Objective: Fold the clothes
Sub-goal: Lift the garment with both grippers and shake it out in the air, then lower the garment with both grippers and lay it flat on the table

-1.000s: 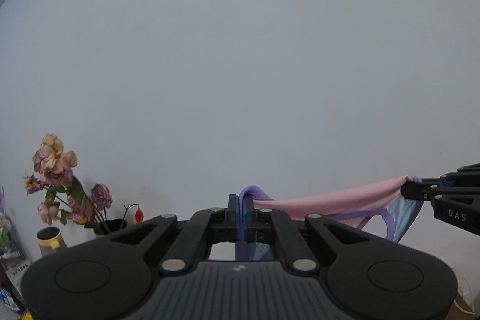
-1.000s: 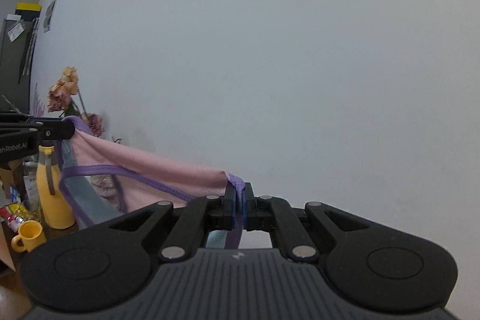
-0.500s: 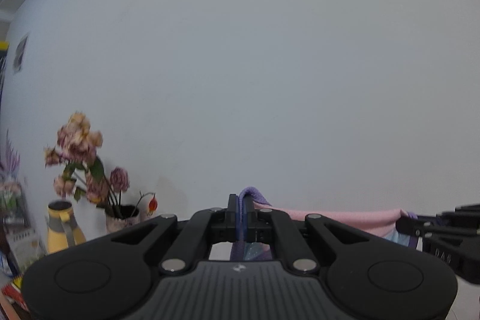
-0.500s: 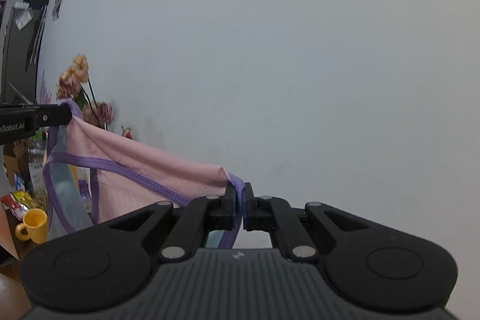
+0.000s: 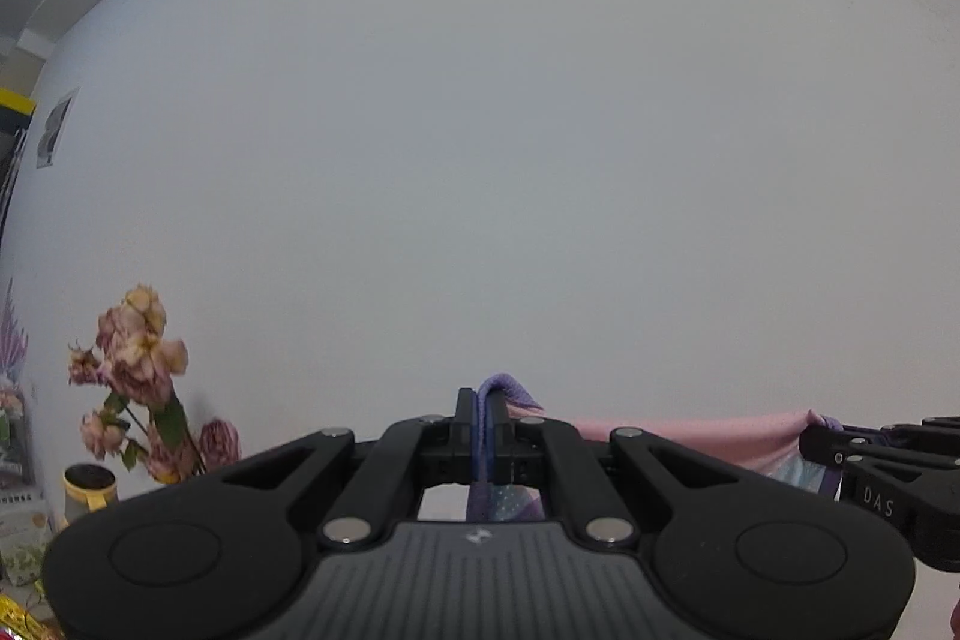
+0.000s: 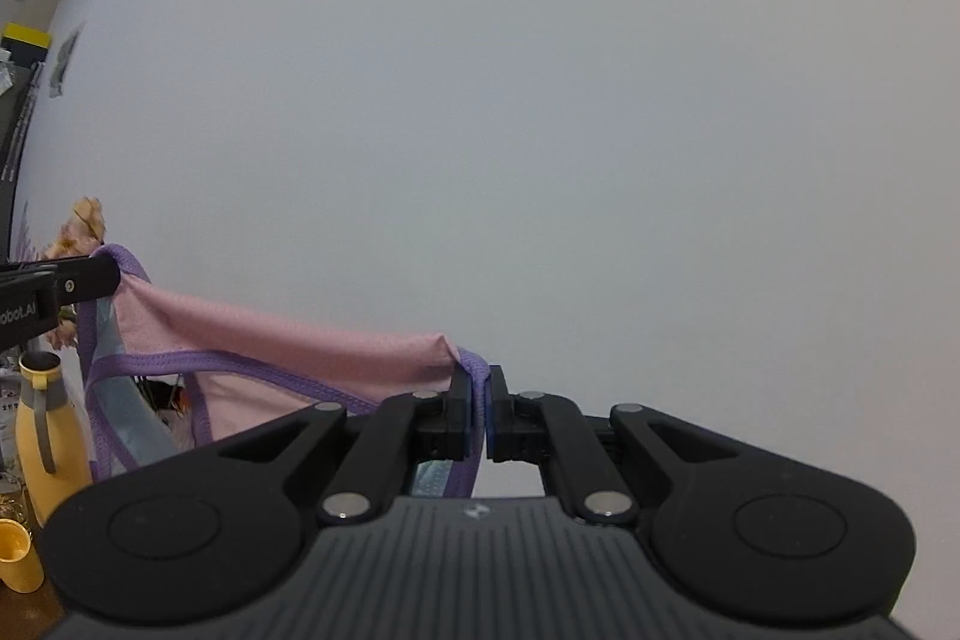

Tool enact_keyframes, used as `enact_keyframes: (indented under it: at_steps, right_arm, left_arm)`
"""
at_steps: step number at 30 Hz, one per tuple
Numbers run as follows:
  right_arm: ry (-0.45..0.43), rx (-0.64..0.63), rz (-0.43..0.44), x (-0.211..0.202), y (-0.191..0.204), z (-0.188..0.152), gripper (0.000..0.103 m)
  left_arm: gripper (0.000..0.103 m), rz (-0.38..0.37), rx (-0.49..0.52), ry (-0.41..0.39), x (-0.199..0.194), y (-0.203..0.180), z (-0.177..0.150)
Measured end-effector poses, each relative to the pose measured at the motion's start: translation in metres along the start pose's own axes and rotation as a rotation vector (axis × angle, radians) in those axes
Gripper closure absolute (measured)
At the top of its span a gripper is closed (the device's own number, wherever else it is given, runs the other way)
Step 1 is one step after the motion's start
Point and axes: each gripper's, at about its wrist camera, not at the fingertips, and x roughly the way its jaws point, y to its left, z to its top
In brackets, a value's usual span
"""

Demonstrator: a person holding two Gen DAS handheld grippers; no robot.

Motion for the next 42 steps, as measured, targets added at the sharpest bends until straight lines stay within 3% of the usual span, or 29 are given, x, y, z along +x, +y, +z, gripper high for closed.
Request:
enact_keyframes:
  at_steps: [7, 10, 13, 18, 21, 24, 27, 32, 37, 39, 41, 42]
  right_arm:
    - [0.058, -0.042, 0.102, -0.018, 0.008, -0.040, 0.100]
    - [0.068, -0.077, 0.167, -0.045, 0.015, -0.080, 0.100]
    - [0.090, -0.125, 0.258, -0.085, 0.015, -0.130, 0.100]
    - [0.162, -0.177, 0.407, -0.166, 0.031, -0.231, 0.100]
    - [0.273, -0.197, 0.479, -0.215, 0.029, -0.298, 0.100]
    - [0.401, -0.199, 0.538, -0.273, 0.007, -0.368, 0.100]
    - [0.521, -0.178, 0.576, -0.305, 0.005, -0.423, 0.100]
    - [0.630, -0.133, 0.584, -0.319, 0.014, -0.464, 0.099]
    - [0.676, -0.101, 0.572, -0.326, 0.010, -0.485, 0.097]
    - [0.686, -0.082, 0.565, -0.316, 0.016, -0.489, 0.088]
    - [0.691, -0.058, 0.559, -0.314, 0.013, -0.490, 0.063]
    - [0.687, -0.042, 0.558, -0.315, 0.008, -0.487, 0.061]
  left_arm:
    - [0.102, 0.026, 0.166, 0.080, -0.031, 0.003, -0.025]
    - [0.102, 0.036, 0.244, 0.081, -0.066, 0.008, -0.063]
    - [0.102, 0.015, 0.319, 0.099, -0.122, 0.011, -0.122]
    - [0.102, -0.167, 0.354, 0.290, -0.212, 0.025, -0.239]
    - [0.102, -0.279, 0.361, 0.429, -0.266, 0.015, -0.294]
    - [0.102, -0.328, 0.362, 0.560, -0.291, 0.012, -0.338]
    - [0.102, -0.358, 0.360, 0.686, -0.309, 0.011, -0.379]
    - [0.101, -0.381, 0.361, 0.836, -0.310, 0.015, -0.423]
    - [0.093, -0.415, 0.381, 0.895, -0.328, 0.008, -0.443]
    - [0.090, -0.420, 0.377, 0.901, -0.332, 0.007, -0.442]
    - [0.068, -0.432, 0.356, 0.909, -0.334, 0.011, -0.441]
    - [0.065, -0.441, 0.346, 0.910, -0.337, 0.013, -0.439]
